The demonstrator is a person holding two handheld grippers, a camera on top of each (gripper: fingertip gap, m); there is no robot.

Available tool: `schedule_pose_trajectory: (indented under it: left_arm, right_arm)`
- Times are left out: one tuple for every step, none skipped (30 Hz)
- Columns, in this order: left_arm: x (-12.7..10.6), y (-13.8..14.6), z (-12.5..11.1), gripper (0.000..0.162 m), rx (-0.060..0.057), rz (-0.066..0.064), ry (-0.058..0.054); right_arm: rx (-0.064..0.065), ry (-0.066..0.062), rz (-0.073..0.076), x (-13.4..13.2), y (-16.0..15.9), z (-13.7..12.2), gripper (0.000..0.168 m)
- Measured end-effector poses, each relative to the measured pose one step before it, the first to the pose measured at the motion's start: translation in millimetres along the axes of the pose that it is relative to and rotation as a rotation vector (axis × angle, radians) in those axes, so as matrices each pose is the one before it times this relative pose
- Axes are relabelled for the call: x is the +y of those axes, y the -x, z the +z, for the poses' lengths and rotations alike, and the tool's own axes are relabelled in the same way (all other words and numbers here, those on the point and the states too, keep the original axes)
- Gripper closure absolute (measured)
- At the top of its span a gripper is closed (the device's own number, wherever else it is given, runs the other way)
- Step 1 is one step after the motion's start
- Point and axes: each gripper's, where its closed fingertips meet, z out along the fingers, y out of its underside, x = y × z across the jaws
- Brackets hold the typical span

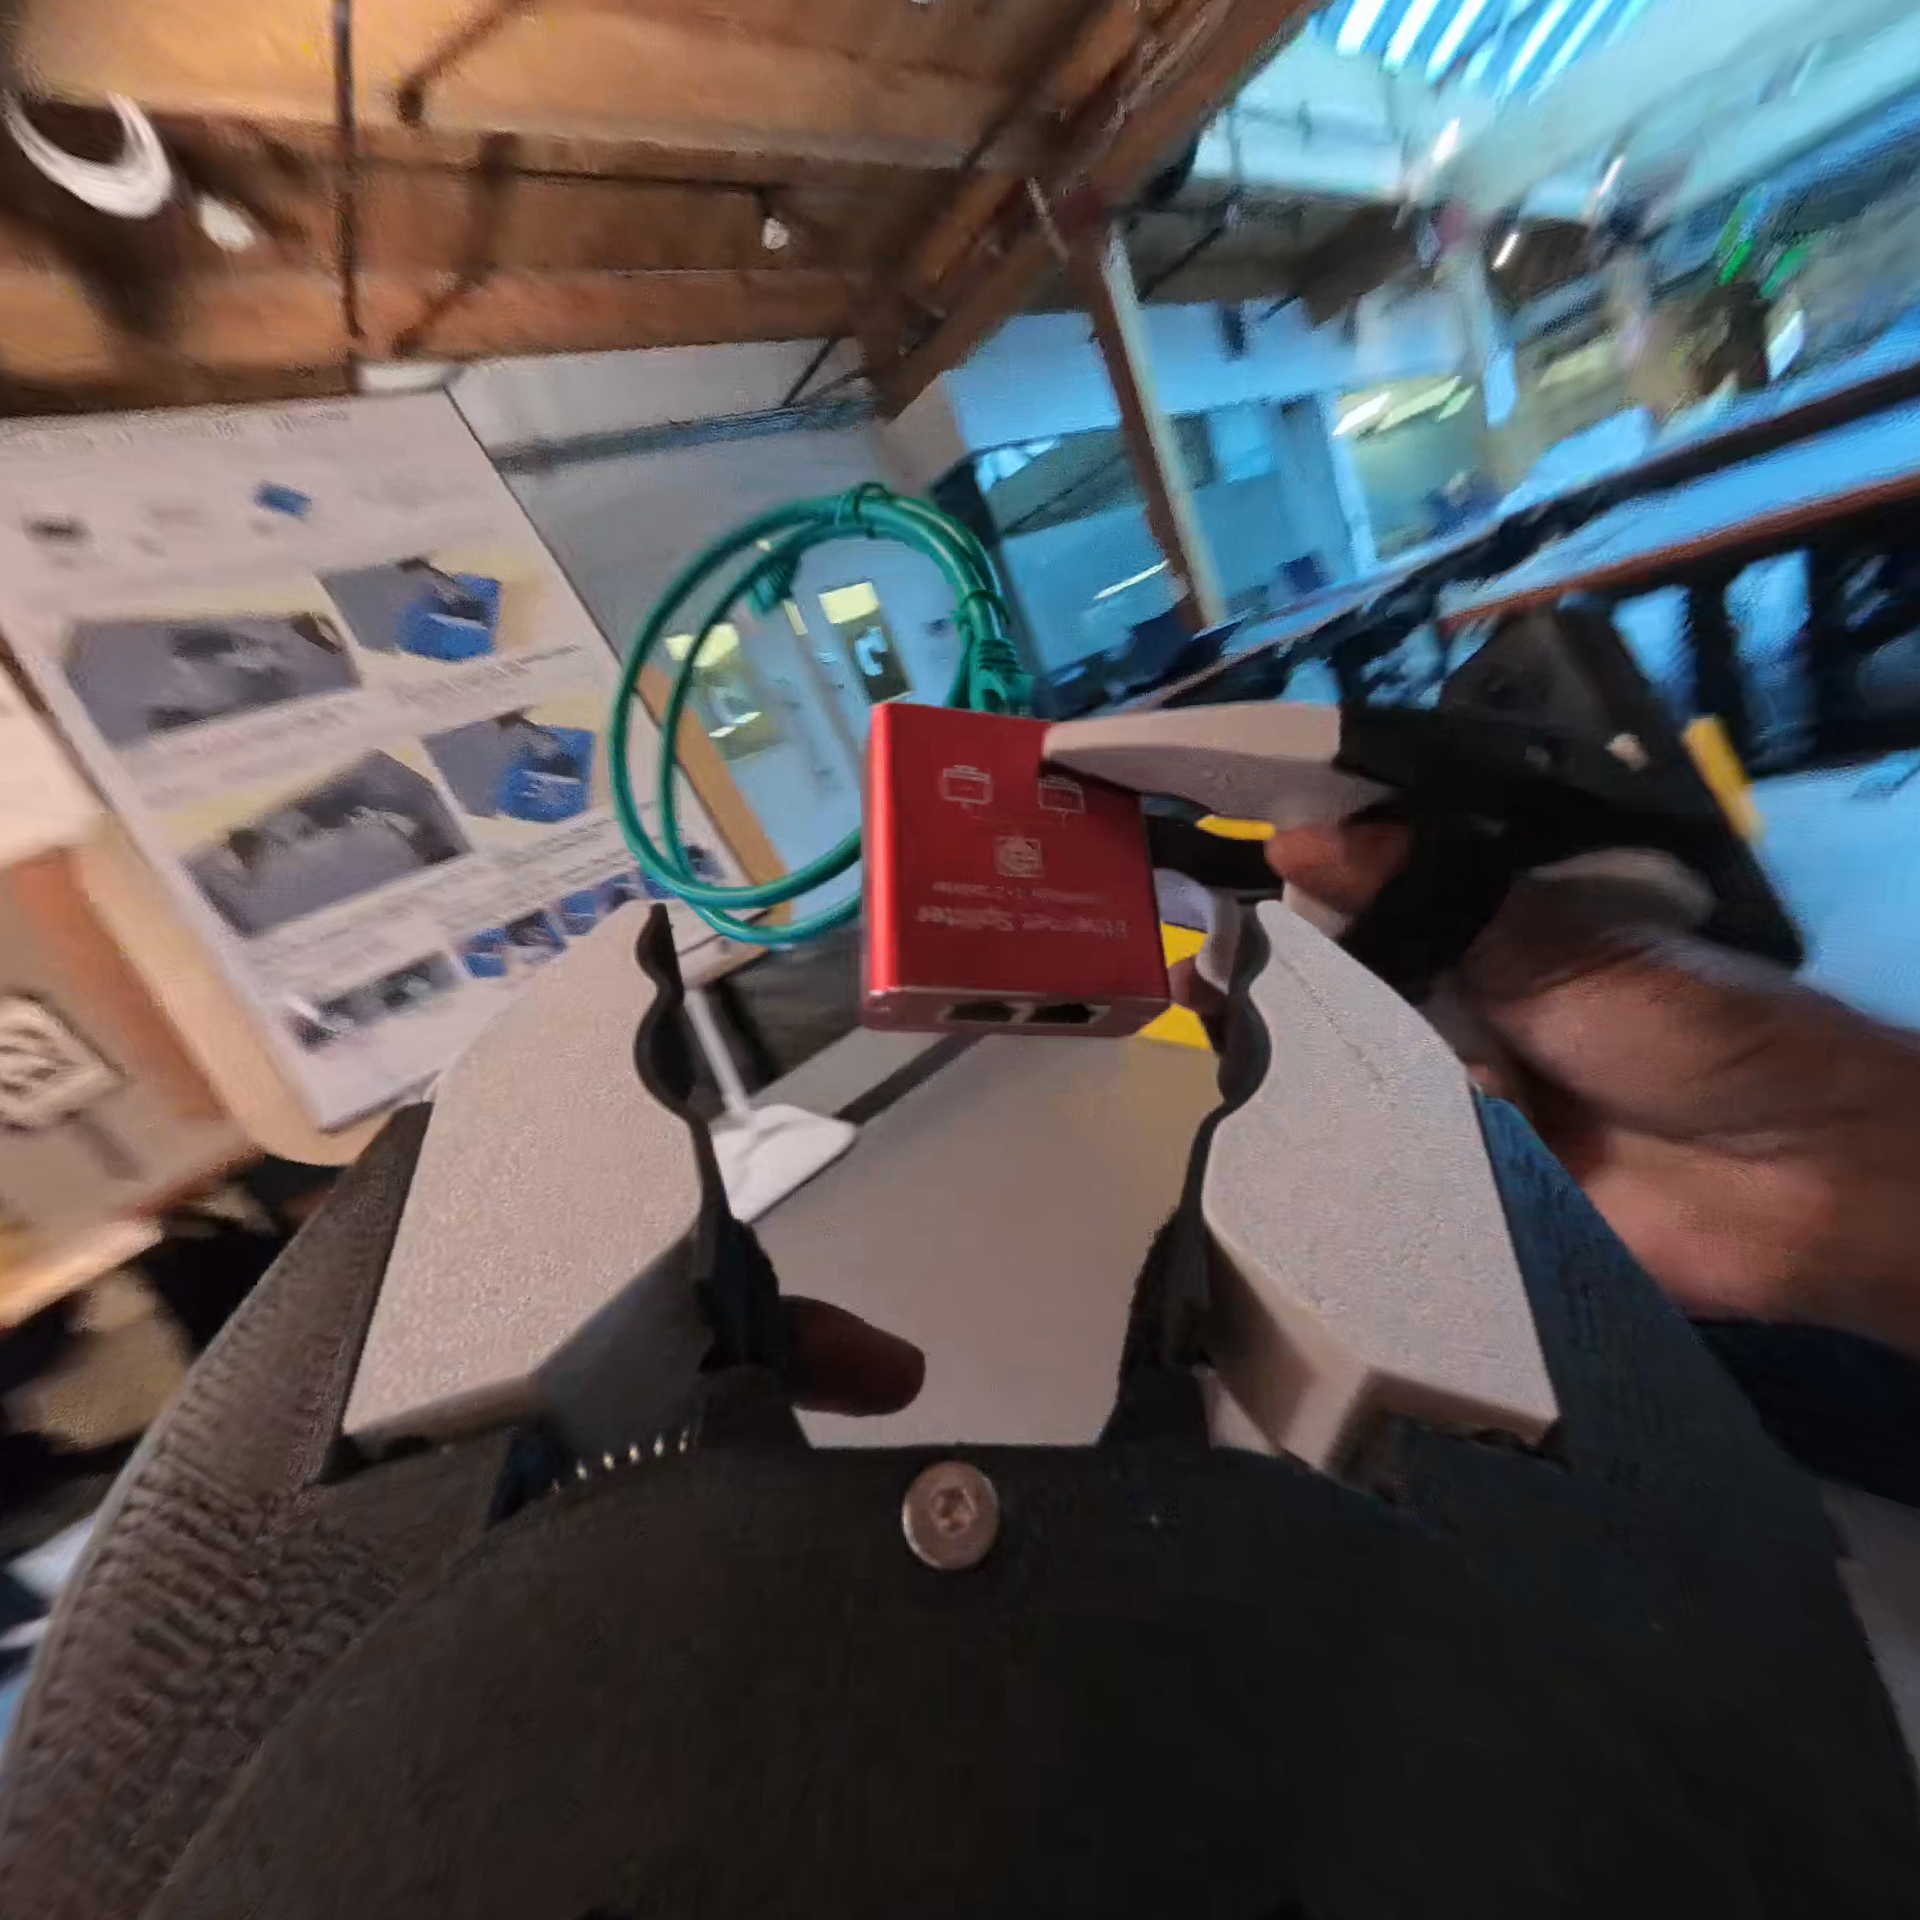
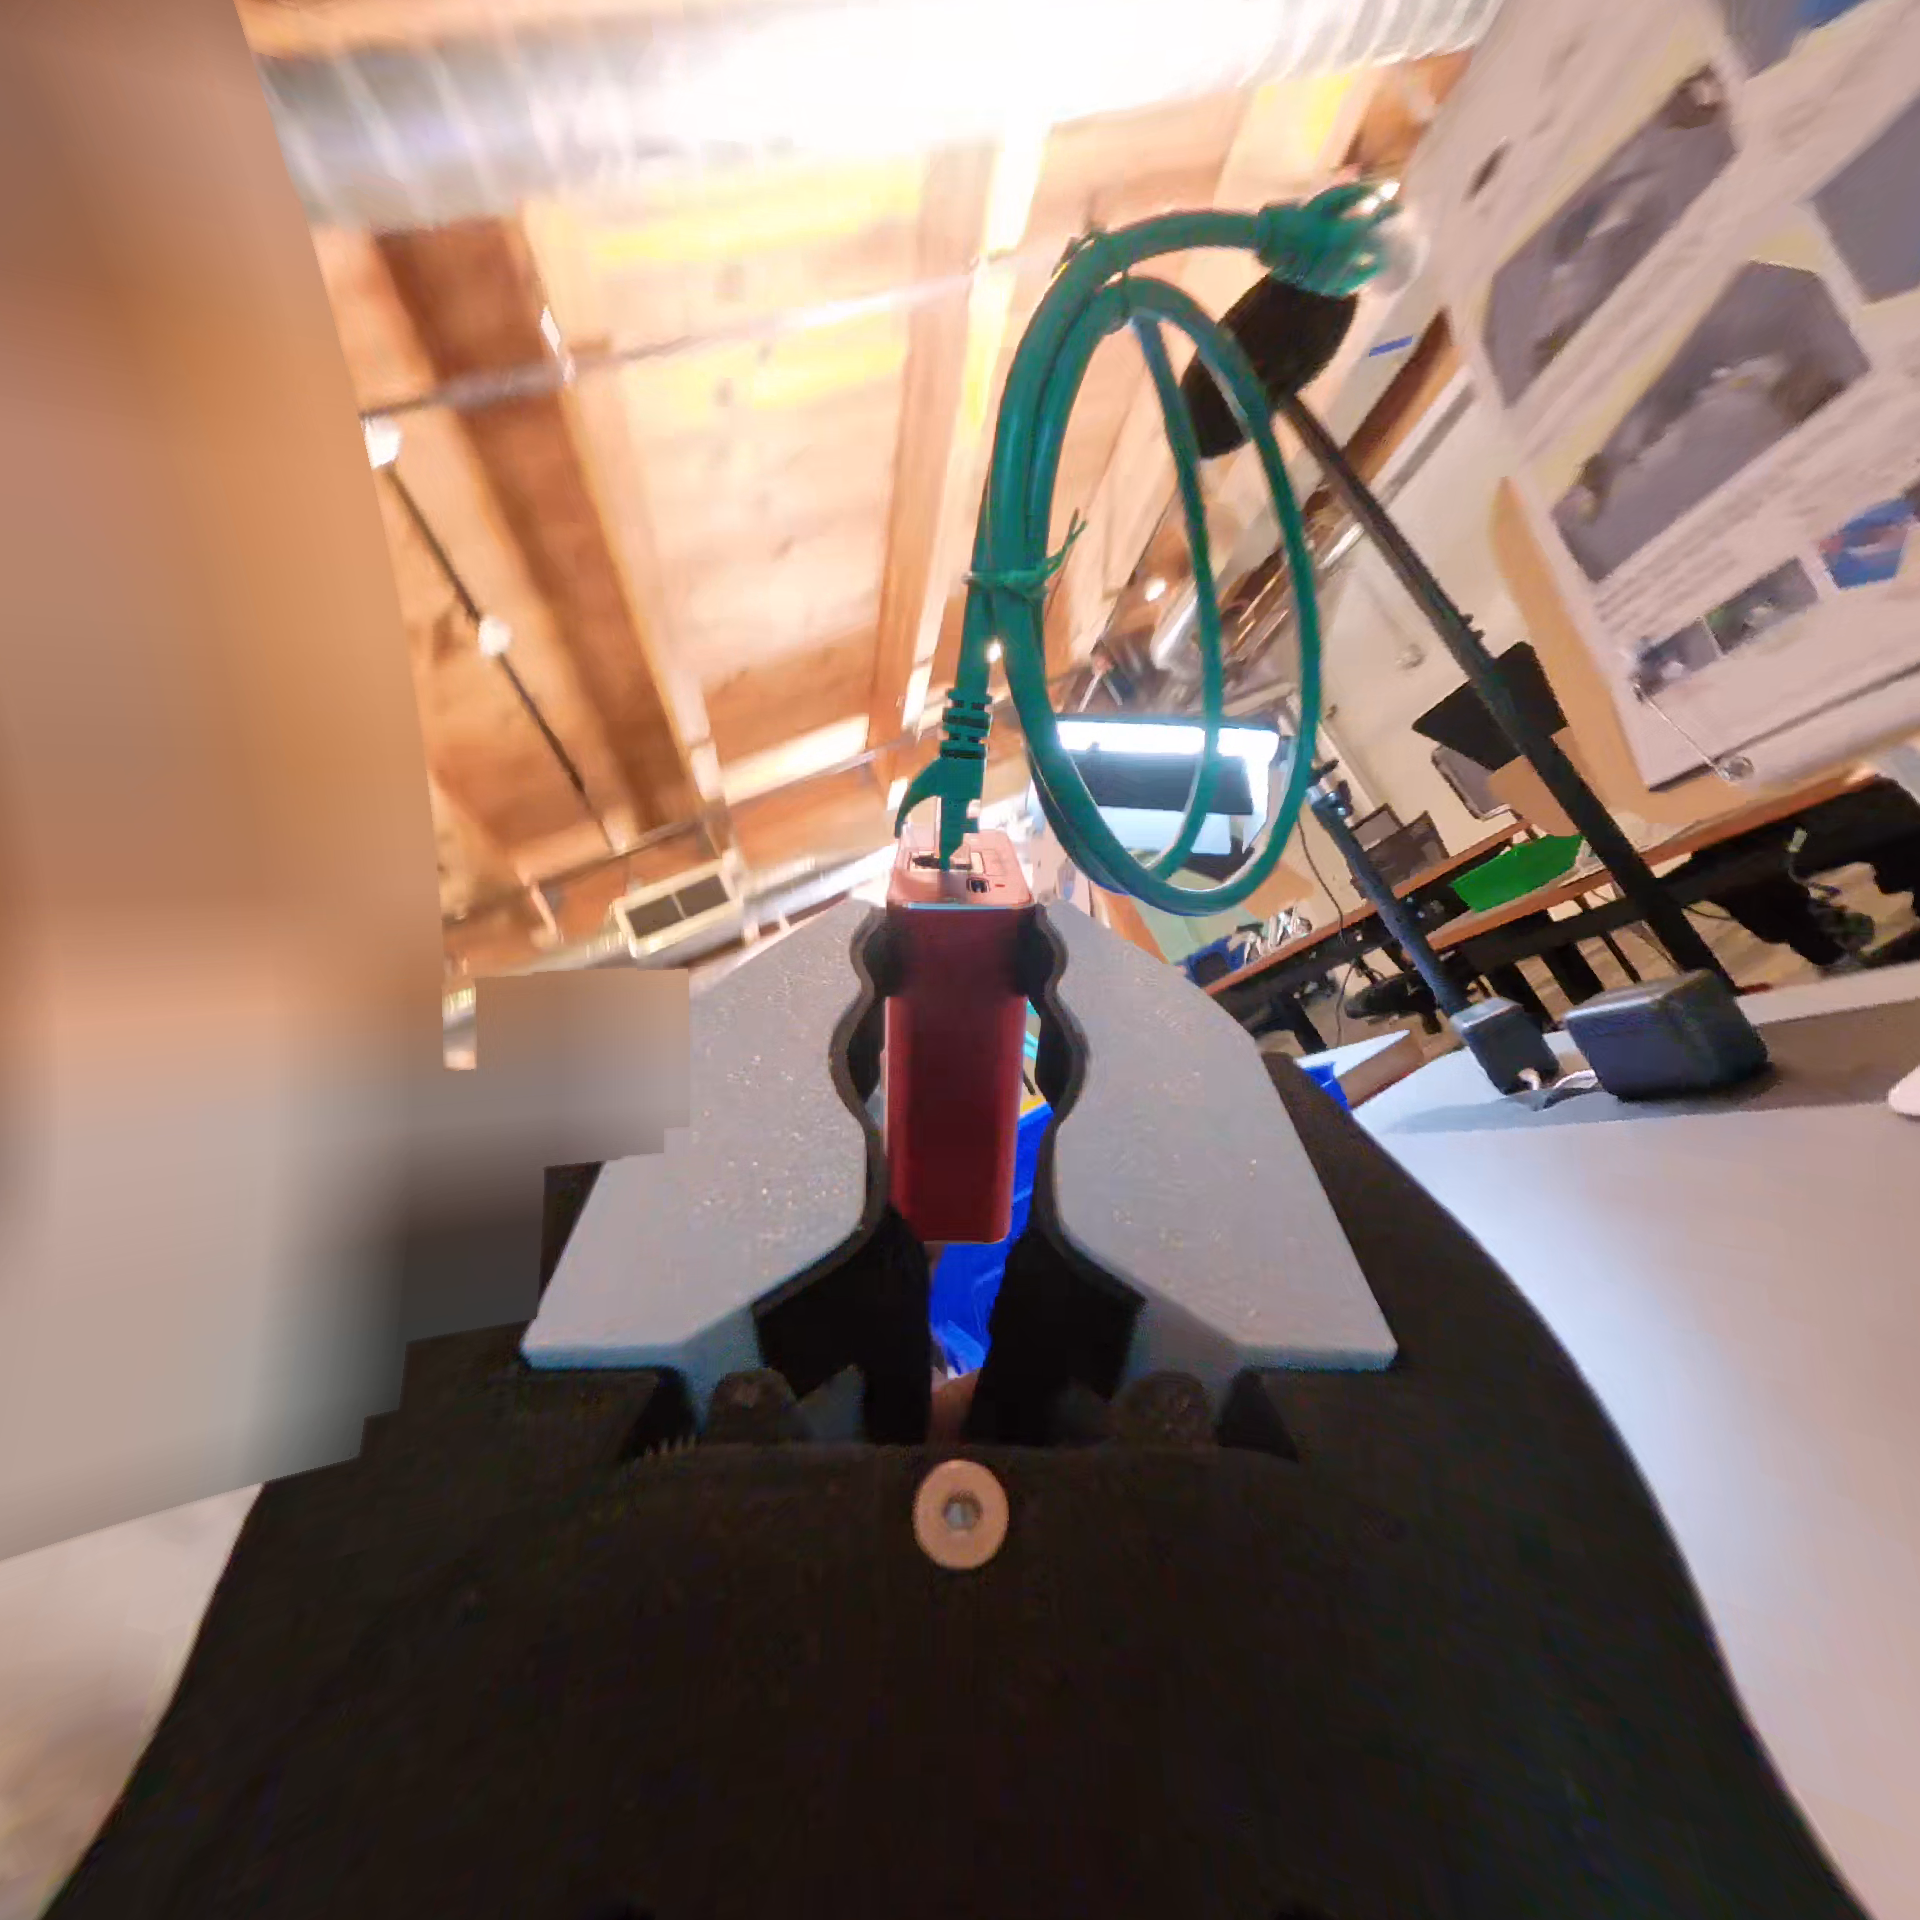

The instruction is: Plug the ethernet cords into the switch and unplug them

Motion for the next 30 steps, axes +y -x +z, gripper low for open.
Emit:
schedule_pose_trajectory:
  left_arm:
    - [5.31,-5.49,3.15,0.064,-0.0104,0.0831,0.0322]
    - [5.04,-4.95,3.46,0.064,-0.0023,0.0581,0.0370]
    - [3.36,-2.04,2.66,0.067,-0.0062,0.0264,0.0268]
    - [1.31,0.70,1.28,0.068,-0.0058,0.0061,0.0108]
    - [1.21,2.54,0.67,0.068,-0.0043,-0.0068,0.0099]
    - [1.69,2.42,0.77,0.068,0.0004,-0.0171,0.0180]
    - [2.19,0.97,1.20,0.068,0.0073,-0.0109,0.0199]
    - [3.14,0.58,1.63,0.067,0.0032,-0.0001,0.0229]
    - [3.46,-0.11,1.53,0.066,0.0026,0.0070,0.0187]
    - [0.03,-1.37,-0.17,0.072,0.0124,-0.0037,-0.0059]
    - [0.53,-3.17,-0.87,0.082,0.0234,-0.0047,-0.0013]
    - [-0.26,0.21,-1.41,0.082,-0.0029,0.0006,-0.0059]
    - [-0.15,0.64,-2.00,0.083,-0.0005,0.0228,-0.0034]
    - [0.55,0.58,-2.35,0.083,0.0050,0.0318,0.0004]
    - [1.91,0.49,-2.34,0.083,0.0097,0.0379,0.0075]
    - [1.46,-0.21,-2.68,0.084,0.0191,0.0365,-0.0010]
    - [0.69,-0.72,-3.15,0.084,0.0298,0.0212,-0.0071]
    - [0.87,-1.76,-3.13,0.084,0.0402,0.0137,-0.0042]
    - [1.74,-2.02,-3.06,0.084,0.0422,0.0226,0.0033]
    - [2.31,-2.59,-3.38,0.084,0.0397,0.0477,0.0061]
    - [2.68,-1.06,-2.85,0.084,0.0198,0.0509,0.0129]
    - [2.26,-1.52,-2.26,0.084,0.0189,0.0447,0.0120]
    - [1.22,-3.11,-1.88,0.084,0.0273,0.0406,0.0053]
    - [0.63,-2.29,-1.27,0.084,0.0186,0.0330,0.0043]
    - [-0.11,-1.61,-1.11,0.084,0.0112,0.0371,0.0007]
    - [0.18,-0.96,-0.91,0.085,0.0054,0.0393,0.0051]
    - [0.26,-0.32,-0.68,0.085,-0.0010,0.0408,0.0086]
    - [-0.10,0.41,-0.72,0.084,-0.0046,0.0371,0.0061]
    - [-1.47,0.77,-1.37,0.084,-0.0068,0.0318,-0.0029]
    - [-1.03,1.17,-1.29,0.084,-0.0054,0.0251,0.0021]
  right_arm:
    - [0.0204,-0.0280,0.0347,1.19,-3.17,-0.59,0.143]
    - [0.0141,-0.0155,0.0207,1.77,-1.67,0.00,0.143]
    - [0.0044,-0.0028,0.0065,2.45,0.13,0.36,0.143]
    - [0.0020,0.0038,-0.0038,2.25,0.83,0.36,0.143]
    - [0.0011,0.0091,-0.0127,2.32,1.23,0.26,0.143]
    - [0.0041,0.0149,-0.0209,3.00,1.23,0.45,0.142]
    - [0.0053,0.0140,-0.0260,3.42,1.56,0.65,0.142]
    - [-0.0012,0.0123,-0.0215,3.56,2.89,1.03,0.142]
    - [-0.0045,0.0057,-0.0132,2.90,3.14,1.16,0.142]
    - [-0.0013,0.0042,-0.0055,2.52,2.08,1.11,0.142]
    - [-0.0020,-0.0015,-0.0038,1.14,1.11,0.56,0.142]
    - [-0.0037,-0.0001,-0.0049,0.72,0.83,0.13,0.142]
    - [-0.0103,0.0108,-0.0046,1.49,1.46,-0.01,0.142]
    - [-0.0108,0.0226,-0.0014,2.49,1.23,-0.37,0.142]
    - [-0.0065,0.0373,0.0010,3.66,0.47,-0.66,0.143]
    - [-0.0117,0.0509,-0.0004,4.43,0.44,-1.13,0.143]
    - [-0.0240,0.0628,-0.0060,5.02,1.32,-1.60,0.142]
    - [-0.0322,0.0714,-0.0084,5.29,1.91,-1.94,0.142]
    - [-0.0322,0.0680,-0.0113,4.11,1.77,-2.74,0.142]
    - [-0.0045,0.0454,-0.0088,0.46,-1.49,-3.83,0.136]
    - [0.0076,0.0196,-0.0077,-3.28,-2.51,-4.41,0.129]
    - [-0.0140,0.0215,-0.0067,-3.24,0.65,-4.00,0.133]
    - [-0.0282,0.0348,0.0020,-0.95,2.86,-2.46,0.137]
    - [-0.0211,0.0438,0.0099,1.40,2.21,-0.70,0.138]
    - [-0.0185,0.0449,0.0053,2.97,2.19,0.37,0.138]
    - [-0.0158,0.0434,0.0024,4.15,1.79,1.27,0.138]
    - [-0.0150,0.0362,0.0009,4.28,1.84,1.85,0.138]
    - [-0.0090,0.0210,-0.0036,2.91,1.51,1.77,0.140]
    - [-0.0008,0.0032,-0.0159,0.77,0.72,0.78,0.146]
    - [-0.0030,-0.0046,-0.0227,-0.25,0.93,-0.04,0.149]
